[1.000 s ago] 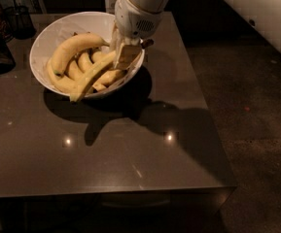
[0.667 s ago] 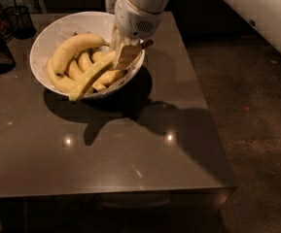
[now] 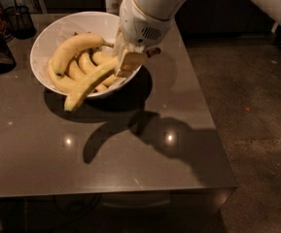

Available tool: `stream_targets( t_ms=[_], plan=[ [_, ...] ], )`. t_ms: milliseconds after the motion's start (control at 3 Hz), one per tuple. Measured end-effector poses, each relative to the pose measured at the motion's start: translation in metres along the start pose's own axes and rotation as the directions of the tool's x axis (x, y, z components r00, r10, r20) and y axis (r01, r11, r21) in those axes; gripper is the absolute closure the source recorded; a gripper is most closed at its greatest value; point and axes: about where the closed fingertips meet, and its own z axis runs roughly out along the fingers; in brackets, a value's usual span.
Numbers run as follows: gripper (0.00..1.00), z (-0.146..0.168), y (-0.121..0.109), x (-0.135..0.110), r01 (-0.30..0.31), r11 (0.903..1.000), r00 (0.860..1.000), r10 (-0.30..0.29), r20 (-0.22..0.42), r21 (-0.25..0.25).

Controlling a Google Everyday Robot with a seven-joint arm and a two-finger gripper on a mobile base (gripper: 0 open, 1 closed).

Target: Pick banana from white bowl

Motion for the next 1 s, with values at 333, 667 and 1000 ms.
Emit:
stream_targets(
  t_ms=[333,667,1000],
  plan=[
    [1.00,-0.011,0.022,-0.002,-0.047,0.9984,0.999,0.047,0.005,0.031],
    [1.00,-0.017,0.041,-0.005,-0.092,0.9943,0.996,0.091,0.005,0.055],
    [1.00,-0.018,0.055,-0.007,-0.111,0.9916,0.994,0.110,0.015,0.067]
  ],
)
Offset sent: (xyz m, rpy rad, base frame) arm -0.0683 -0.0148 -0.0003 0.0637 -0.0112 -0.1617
